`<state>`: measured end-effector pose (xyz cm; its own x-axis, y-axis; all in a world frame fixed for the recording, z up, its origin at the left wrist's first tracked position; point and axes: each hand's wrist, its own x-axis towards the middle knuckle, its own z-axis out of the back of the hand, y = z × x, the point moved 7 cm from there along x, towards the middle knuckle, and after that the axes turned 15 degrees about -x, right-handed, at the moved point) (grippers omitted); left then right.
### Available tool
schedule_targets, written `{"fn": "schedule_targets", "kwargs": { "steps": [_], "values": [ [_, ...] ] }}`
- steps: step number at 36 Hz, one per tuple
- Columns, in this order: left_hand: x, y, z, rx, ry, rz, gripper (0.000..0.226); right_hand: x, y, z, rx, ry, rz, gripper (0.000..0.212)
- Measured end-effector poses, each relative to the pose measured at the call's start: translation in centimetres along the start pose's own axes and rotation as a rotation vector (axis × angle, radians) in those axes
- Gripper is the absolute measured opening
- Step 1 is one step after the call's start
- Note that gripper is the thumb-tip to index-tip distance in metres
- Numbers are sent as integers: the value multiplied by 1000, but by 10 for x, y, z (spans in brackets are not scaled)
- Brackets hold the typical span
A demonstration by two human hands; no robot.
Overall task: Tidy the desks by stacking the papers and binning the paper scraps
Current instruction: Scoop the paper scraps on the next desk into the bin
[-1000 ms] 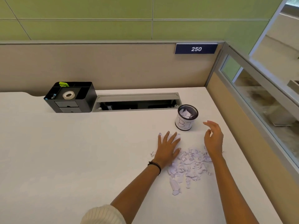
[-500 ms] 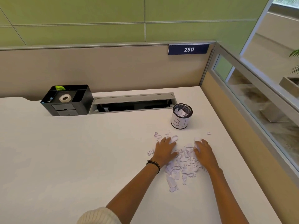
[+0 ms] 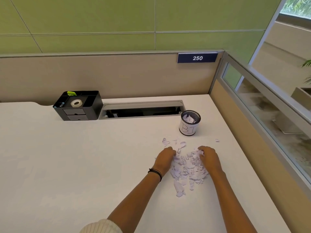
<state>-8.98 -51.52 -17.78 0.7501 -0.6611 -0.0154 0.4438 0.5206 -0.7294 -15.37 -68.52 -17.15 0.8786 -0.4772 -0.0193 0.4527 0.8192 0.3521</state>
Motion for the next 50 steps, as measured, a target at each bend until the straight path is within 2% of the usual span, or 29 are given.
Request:
{"fn": "schedule_targets", "kwargs": {
  "steps": [14,18,21,25,27,29,32,40,50],
  "values": [
    [4,7,23,-149,-172,24,25,6,-4,12,168,9,-90,22],
    [10,10,30,-235,-262,60,24,9,-9,1,82,136,-85,27],
    [16,12,36,-383,-350,94,20,9,-14,-10,-113,268,-49,35],
    [25,6,44,-591,-451,91,15,3,-13,-15,-199,261,-47,30],
    [31,2,47,-638,-484,82,14,3,-12,-19,-95,257,-79,14],
    [38,-2,50,-662,-513,82,13,8,-16,-30,4,290,-139,18],
    [50,-8,56,-691,-554,72,13,9,-20,-25,84,208,-199,22],
    [87,-30,70,-773,-613,39,13,22,-14,18,316,-10,-120,14],
    [121,-36,58,-935,-661,131,14,37,-13,34,760,-101,-277,19]
  ]
}}
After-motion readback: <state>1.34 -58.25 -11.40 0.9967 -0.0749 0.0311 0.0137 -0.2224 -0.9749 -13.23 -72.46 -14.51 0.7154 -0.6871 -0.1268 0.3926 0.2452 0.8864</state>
